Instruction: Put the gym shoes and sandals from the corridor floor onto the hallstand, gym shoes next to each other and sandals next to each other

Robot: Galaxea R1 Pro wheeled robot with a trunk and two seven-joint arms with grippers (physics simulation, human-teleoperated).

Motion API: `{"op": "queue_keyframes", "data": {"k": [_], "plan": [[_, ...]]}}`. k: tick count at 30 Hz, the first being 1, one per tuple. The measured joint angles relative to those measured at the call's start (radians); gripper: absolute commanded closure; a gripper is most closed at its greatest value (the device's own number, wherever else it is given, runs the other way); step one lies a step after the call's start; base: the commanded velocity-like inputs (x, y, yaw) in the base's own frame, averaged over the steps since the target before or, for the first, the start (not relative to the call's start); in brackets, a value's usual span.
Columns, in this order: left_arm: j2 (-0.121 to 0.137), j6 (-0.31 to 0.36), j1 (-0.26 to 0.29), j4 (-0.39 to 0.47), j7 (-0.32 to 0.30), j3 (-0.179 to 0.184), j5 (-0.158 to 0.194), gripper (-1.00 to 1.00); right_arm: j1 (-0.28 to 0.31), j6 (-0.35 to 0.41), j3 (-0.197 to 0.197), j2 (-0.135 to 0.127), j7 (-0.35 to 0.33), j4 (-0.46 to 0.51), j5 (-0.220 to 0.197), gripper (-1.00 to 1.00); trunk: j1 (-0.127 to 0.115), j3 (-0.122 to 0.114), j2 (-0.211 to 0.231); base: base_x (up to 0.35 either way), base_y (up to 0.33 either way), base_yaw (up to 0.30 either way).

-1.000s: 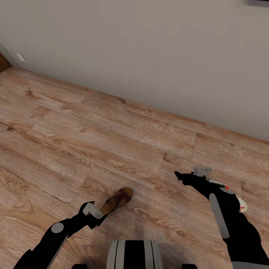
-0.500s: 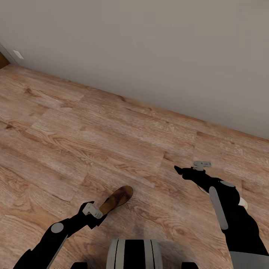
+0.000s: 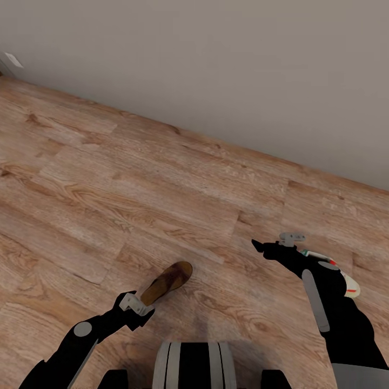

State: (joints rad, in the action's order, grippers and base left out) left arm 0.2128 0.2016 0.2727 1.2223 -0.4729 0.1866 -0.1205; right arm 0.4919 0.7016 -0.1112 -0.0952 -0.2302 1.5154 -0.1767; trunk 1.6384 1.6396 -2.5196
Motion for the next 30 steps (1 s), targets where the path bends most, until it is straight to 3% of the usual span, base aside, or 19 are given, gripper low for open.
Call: {"op": "queue_keyframes", "data": {"k": [5, 12, 30], "plan": [[0.000, 0.000, 0.000, 0.000, 0.001, 0.000, -0.001, -1.00, 0.000, 0.000, 0.003, 0.001, 0.000, 0.000, 0.000, -1.00, 0.000, 0.001, 0.000, 0.000, 0.000, 0.000], [0.001, 0.000, 0.001, 0.001, 0.002, -0.001, -0.001, -1.00, 0.000, 0.000, 0.004, 0.001, 0.000, 0.000, 0.000, -1.00, 0.003, 0.032, -0.002, 0.000, 0.000, 0.000], [0.002, 0.000, 0.000, 0.002, 0.003, -0.003, -0.001, -1.00, 0.000, 0.000, 0.004, 0.001, 0.000, -0.001, 0.000, -1.00, 0.003, 0.034, -0.002, 0.016, 0.020, 0.000]]}}
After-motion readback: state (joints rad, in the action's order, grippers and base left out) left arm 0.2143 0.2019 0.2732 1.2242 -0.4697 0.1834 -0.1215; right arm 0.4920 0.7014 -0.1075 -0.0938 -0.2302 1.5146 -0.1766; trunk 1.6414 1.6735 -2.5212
